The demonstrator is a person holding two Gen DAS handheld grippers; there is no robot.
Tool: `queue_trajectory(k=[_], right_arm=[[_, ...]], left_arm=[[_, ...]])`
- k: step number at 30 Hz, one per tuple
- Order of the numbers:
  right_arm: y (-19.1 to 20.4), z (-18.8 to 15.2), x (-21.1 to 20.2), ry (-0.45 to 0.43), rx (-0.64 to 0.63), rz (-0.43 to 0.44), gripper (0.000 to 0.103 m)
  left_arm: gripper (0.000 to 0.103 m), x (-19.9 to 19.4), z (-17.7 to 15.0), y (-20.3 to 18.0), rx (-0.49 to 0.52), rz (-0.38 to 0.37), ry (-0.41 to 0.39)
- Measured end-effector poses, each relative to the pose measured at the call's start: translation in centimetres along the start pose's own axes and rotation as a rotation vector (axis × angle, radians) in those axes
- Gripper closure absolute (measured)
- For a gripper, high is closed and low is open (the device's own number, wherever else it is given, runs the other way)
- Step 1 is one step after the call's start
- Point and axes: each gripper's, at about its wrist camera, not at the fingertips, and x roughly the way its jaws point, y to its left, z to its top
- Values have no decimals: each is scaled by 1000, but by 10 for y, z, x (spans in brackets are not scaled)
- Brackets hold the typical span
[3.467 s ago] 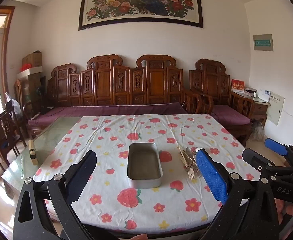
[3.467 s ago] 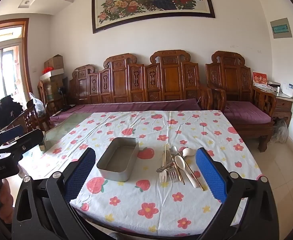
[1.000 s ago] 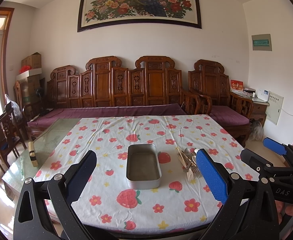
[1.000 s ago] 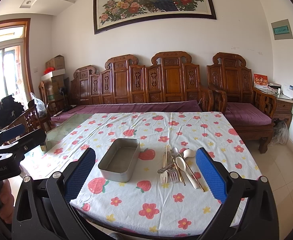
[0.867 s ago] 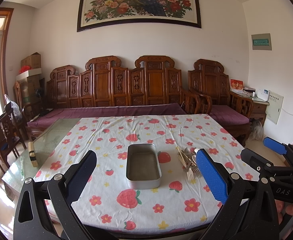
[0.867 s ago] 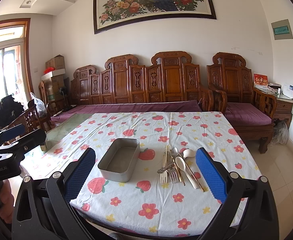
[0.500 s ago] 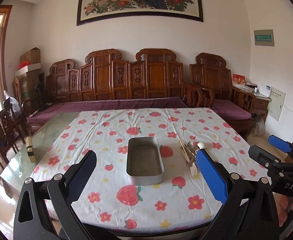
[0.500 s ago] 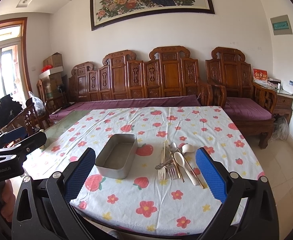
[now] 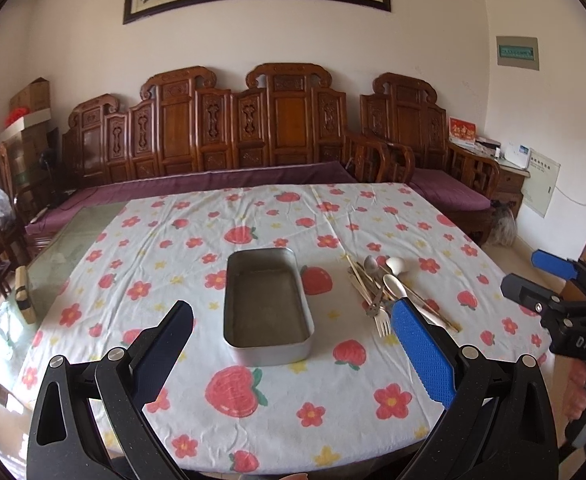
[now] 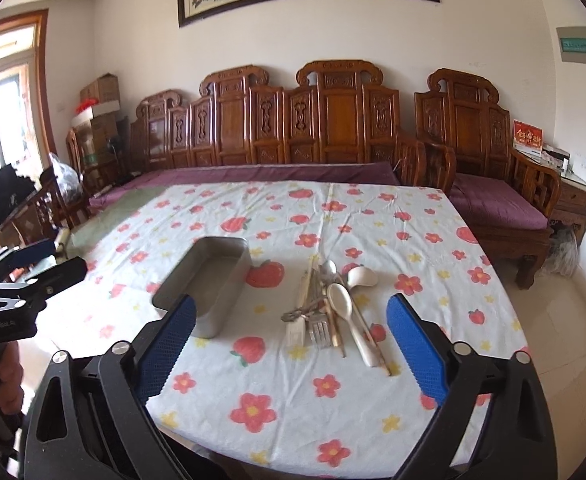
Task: Organize utensils
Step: 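Reach the right tool into the utensil pile and grasp the white plastic spoon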
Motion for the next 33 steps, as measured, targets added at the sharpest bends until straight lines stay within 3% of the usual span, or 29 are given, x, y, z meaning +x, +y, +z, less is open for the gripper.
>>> queue_trajectory(k=[7,14,22,24,33], right_arm=[[-39,-2,66,127,-41,4,35],[-69,-24,139,247,-19,99,63],[-86,-52,198,356,-18,124,68],[-87,-55,211,378,-31,130,74],[-87,-64,237,447,-81,90,82]], left_arm=[[6,32,-5,-11,42,-68,44],[6,66,-11,-25,71,-115,115],[6,94,-15,-38,100,-142,189],[6,99,-15,-40,103,-142,199],[6,125,-21,-52,99,-149,262]])
